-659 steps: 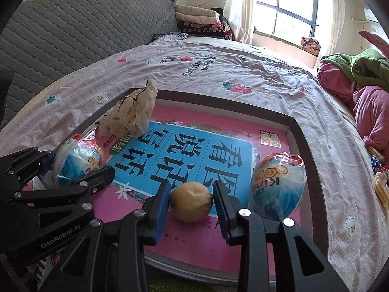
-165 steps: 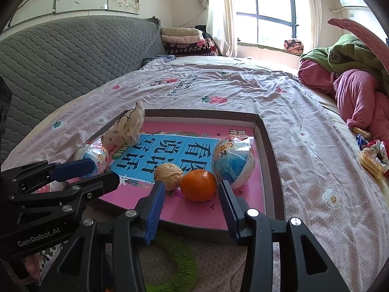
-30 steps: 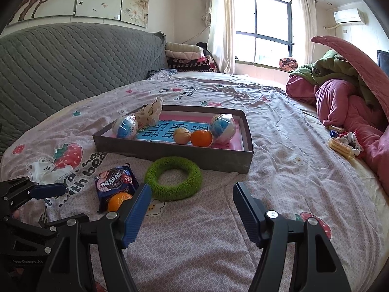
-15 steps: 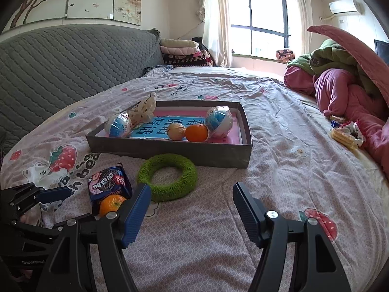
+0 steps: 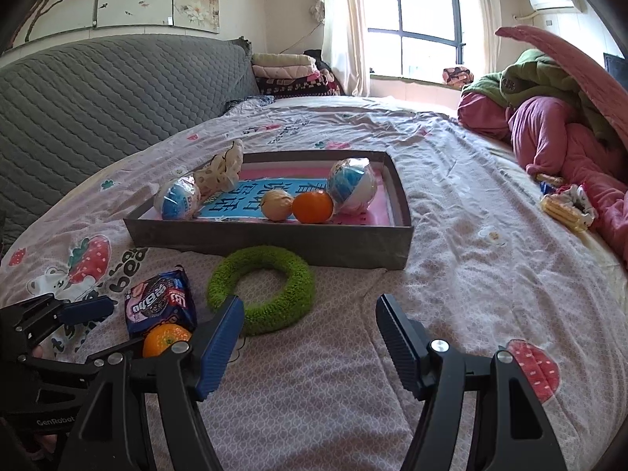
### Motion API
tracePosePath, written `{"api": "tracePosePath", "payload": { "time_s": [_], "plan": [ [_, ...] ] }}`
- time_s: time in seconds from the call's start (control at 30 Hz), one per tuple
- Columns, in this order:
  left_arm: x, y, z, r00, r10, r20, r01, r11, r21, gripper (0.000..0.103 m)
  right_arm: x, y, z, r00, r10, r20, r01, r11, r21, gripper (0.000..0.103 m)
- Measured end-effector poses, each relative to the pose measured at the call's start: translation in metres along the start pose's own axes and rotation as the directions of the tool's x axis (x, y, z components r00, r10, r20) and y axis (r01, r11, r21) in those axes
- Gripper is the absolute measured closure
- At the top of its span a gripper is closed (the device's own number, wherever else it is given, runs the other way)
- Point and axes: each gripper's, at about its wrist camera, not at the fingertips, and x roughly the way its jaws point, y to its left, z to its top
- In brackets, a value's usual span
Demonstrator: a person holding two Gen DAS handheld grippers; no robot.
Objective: Organize objects
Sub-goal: 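Grasp the blue snack packet with the left gripper while the right grasps the green fuzzy ring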
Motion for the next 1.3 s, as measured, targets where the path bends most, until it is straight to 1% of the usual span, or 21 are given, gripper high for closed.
{"api": "tracePosePath", "payload": {
  "time_s": [0.3,0.57,0.7,0.9,1.13,1.23,1.3],
  "plan": [
    [0.010,-0.002,0.009,1.000,-0.008,-0.002,0.008,1.000,0.000,0.030,0.014,0.006,0.000,0.997,0.051,-0.051,-0.051,0.999,-0.002,0.034],
    [0.018,0.004,0.016,1.000,-0.013,-0.005,0.013,1.000,-0.028,0.030,0.024,0.012,0.002,0.994,0.066,-0.083,-0.068,0.997,-0.021,0.034],
    [0.021,0.007,0.019,1.000,-0.016,-0.007,0.016,0.999,-0.032,0.030,0.034,0.009,0.006,0.988,0.104,-0.113,-0.105,0.994,-0.002,0.034],
    [0.025,0.009,0.025,1.000,-0.014,-0.005,0.014,0.999,-0.033,0.030,0.044,0.008,0.013,0.986,0.123,-0.115,-0.126,0.992,-0.012,0.033],
    [0.032,0.011,0.034,1.000,-0.005,-0.003,0.005,0.999,-0.032,0.030,0.055,0.005,0.019,0.982,0.139,-0.131,-0.138,0.990,0.014,0.033],
    [0.036,0.012,0.037,1.000,-0.005,-0.006,0.005,0.999,-0.037,0.030,0.058,0.006,0.022,0.981,0.146,-0.131,-0.145,0.989,0.016,0.038],
    [0.036,0.012,0.038,1.000,-0.004,-0.005,0.004,0.999,-0.035,0.030,0.060,0.006,0.023,0.980,0.147,-0.133,-0.146,0.989,0.013,0.050]
  ]
}}
